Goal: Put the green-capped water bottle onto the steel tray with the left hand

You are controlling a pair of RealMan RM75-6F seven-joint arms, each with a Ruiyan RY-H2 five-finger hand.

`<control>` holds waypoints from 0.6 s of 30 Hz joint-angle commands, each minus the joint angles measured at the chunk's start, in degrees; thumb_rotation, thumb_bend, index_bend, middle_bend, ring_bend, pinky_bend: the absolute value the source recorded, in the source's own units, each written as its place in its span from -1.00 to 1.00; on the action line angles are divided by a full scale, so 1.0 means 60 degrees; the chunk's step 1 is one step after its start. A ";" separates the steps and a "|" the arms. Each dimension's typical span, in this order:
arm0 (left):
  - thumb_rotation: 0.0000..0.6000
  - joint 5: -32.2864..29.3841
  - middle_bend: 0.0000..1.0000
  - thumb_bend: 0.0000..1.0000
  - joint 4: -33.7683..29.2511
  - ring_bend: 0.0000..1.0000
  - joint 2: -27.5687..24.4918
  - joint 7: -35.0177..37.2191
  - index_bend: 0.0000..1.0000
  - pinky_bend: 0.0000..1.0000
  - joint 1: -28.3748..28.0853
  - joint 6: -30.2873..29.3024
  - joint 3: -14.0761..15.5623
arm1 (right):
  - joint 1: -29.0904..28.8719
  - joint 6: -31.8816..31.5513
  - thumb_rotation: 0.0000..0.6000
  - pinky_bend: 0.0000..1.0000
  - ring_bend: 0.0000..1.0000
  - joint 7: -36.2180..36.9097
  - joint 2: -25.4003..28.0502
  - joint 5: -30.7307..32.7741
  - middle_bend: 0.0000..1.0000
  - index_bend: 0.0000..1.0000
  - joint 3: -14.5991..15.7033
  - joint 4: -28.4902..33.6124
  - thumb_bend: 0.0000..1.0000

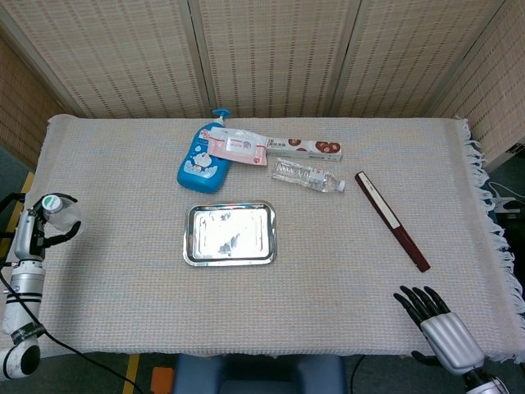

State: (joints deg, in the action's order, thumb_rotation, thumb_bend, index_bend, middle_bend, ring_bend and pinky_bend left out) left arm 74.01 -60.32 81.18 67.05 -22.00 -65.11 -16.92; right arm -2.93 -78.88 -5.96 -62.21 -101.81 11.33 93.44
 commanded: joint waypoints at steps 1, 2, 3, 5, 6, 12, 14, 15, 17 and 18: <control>1.00 0.0112 0.22 0.41 -0.2581 -0.19 -0.0241 -0.0190 0.19 0.06 0.0016 0.0001 -0.0011 | 0.0039 -0.0078 1.00 -1.00 -1.00 0.0018 0.0012 -0.0102 -1.00 -1.00 0.0045 -0.0002 -0.97; 1.00 -0.0085 0.22 0.41 -0.2827 -0.19 -0.0229 -0.0529 0.18 0.05 0.0018 0.0011 -0.0062 | 0.0040 -0.0084 1.00 -1.00 -1.00 0.0032 0.0017 -0.0117 -1.00 -1.00 0.0053 -0.0004 -0.97; 1.00 -0.0200 0.22 0.40 -0.2947 -0.19 -0.0214 -0.0733 0.18 0.05 0.0014 0.0004 -0.0099 | 0.0041 -0.0086 1.00 -1.00 -1.00 0.0040 0.0020 -0.0124 -1.00 -1.00 0.0056 -0.0006 -0.97; 1.00 -0.0467 0.21 0.39 -0.3287 -0.20 -0.0134 -0.1313 0.18 0.04 -0.0023 -0.0076 -0.0215 | 0.0040 -0.0094 1.00 -1.00 -1.00 0.0065 0.0031 -0.0139 -1.00 -1.00 0.0063 -0.0011 -0.97; 1.00 -0.0596 0.20 0.39 -0.3532 -0.21 -0.0073 -0.1630 0.17 0.04 -0.0080 -0.0097 -0.0285 | 0.0037 -0.0098 1.00 -1.00 -1.00 0.0092 0.0041 -0.0146 -1.00 -1.00 0.0066 -0.0013 -0.97; 1.00 -0.2007 0.14 0.35 -0.5526 -0.28 0.0523 -0.3331 0.11 -0.03 -0.0851 0.0595 -0.0856 | -0.0066 0.0156 1.00 -1.00 -1.00 0.0199 0.0038 0.0025 -1.00 -1.00 0.0019 -0.0073 -0.97; 1.00 -0.2027 0.12 0.34 -0.5371 -0.29 0.0933 -0.3717 0.09 -0.05 -0.1121 0.0686 -0.0845 | -0.0120 0.0322 1.00 -1.00 -1.00 0.0245 0.0033 0.0134 -1.00 -1.00 0.0008 -0.0057 -0.97; 1.00 -0.2039 0.12 0.34 -0.5217 -0.29 0.1140 -0.3849 0.09 -0.05 -0.1254 0.0722 -0.0869 | -0.0150 0.0400 1.00 -1.00 -1.00 0.0271 0.0031 0.0190 -1.00 -1.00 -0.0003 -0.0057 -0.97; 1.00 -0.2104 0.11 0.34 -0.4840 -0.29 0.1607 -0.3972 0.08 -0.06 -0.1560 0.0889 -0.0965 | -0.0225 0.0593 1.00 -1.00 -1.00 0.0335 0.0031 0.0325 -1.00 -1.00 -0.0027 -0.0069 -0.97; 1.00 -0.2110 0.11 0.34 -0.4610 -0.29 0.1856 -0.4044 0.08 -0.06 -0.1727 0.0983 -0.1001 | -0.0265 0.0681 1.00 -1.00 -1.00 0.0393 0.0040 0.0394 -1.00 -1.00 -0.0043 -0.0067 -0.97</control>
State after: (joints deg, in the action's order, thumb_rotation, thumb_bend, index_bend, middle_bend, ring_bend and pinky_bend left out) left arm 62.47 -91.60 88.27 44.76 -29.30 -61.04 -21.82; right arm -4.17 -75.38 -4.01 -62.00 -99.97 11.22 93.05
